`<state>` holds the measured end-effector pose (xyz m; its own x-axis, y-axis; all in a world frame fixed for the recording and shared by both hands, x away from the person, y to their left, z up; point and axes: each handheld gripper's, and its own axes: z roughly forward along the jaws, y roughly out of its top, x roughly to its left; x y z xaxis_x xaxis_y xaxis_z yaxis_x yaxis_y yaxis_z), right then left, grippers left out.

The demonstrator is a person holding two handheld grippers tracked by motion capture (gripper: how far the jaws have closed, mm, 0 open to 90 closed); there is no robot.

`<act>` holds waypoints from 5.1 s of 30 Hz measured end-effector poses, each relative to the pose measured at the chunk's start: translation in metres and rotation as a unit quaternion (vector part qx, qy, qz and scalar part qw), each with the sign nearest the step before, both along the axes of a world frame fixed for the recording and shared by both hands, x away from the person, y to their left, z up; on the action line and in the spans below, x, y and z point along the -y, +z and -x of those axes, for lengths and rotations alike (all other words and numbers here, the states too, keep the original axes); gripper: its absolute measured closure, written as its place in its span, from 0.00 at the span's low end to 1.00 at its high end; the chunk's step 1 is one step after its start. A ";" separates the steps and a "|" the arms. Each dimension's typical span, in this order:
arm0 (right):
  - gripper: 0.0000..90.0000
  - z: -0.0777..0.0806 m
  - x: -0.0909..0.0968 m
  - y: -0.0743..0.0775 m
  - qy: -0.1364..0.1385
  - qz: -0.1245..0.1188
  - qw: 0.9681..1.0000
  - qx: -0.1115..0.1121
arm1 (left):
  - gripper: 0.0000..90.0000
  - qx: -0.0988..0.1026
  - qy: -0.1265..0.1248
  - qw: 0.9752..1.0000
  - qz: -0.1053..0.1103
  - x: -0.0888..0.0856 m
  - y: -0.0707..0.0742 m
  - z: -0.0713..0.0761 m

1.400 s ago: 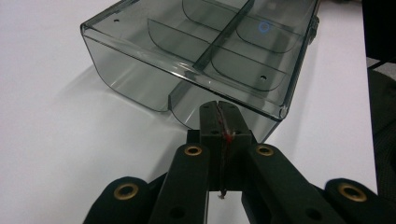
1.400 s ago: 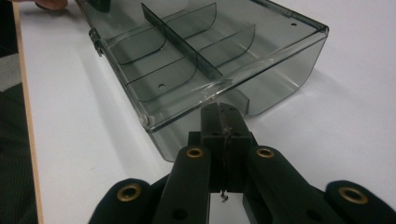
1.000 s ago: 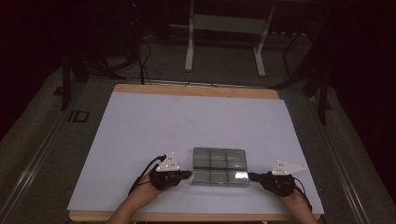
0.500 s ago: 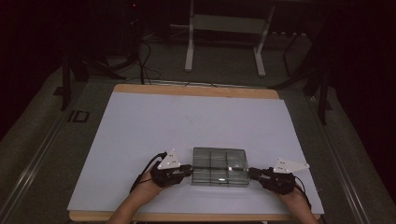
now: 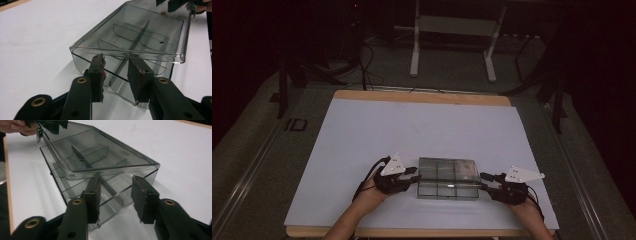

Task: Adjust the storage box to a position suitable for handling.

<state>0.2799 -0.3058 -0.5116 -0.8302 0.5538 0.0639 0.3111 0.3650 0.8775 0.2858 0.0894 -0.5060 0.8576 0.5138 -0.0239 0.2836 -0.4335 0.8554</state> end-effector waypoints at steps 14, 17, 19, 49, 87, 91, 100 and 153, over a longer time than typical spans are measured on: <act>0.57 -0.008 -0.005 0.005 -0.010 -0.006 1.000 0.021 | 0.70 0.011 0.007 1.000 0.007 0.001 0.009 -0.008; 0.57 -0.009 -0.006 0.007 -0.013 -0.009 1.000 0.025 | 0.70 0.015 0.007 1.000 0.007 0.001 0.011 -0.010; 0.57 -0.010 -0.006 0.007 -0.015 -0.010 0.999 0.028 | 0.70 0.016 0.008 1.000 0.010 0.002 0.012 -0.010; 0.72 -0.029 -0.019 0.018 -0.054 -0.031 0.996 0.068 | 0.73 0.052 0.019 0.998 0.037 0.022 0.025 -0.029; 0.78 -0.045 -0.028 0.011 -0.104 -0.040 0.992 0.053 | 0.80 0.008 0.081 0.995 0.054 0.020 0.001 -0.051; 0.79 -0.047 -0.030 0.009 -0.112 -0.035 0.992 0.048 | 0.80 0.004 0.087 0.994 0.061 0.021 -0.001 -0.052; 0.79 -0.050 -0.033 -0.001 -0.127 -0.019 0.991 0.035 | 0.81 -0.012 0.102 0.993 0.058 0.023 -0.008 -0.056; 0.67 -0.067 -0.042 -0.002 -0.173 -0.020 0.982 -0.066 | 0.66 -0.094 0.149 0.982 0.065 0.035 -0.013 -0.074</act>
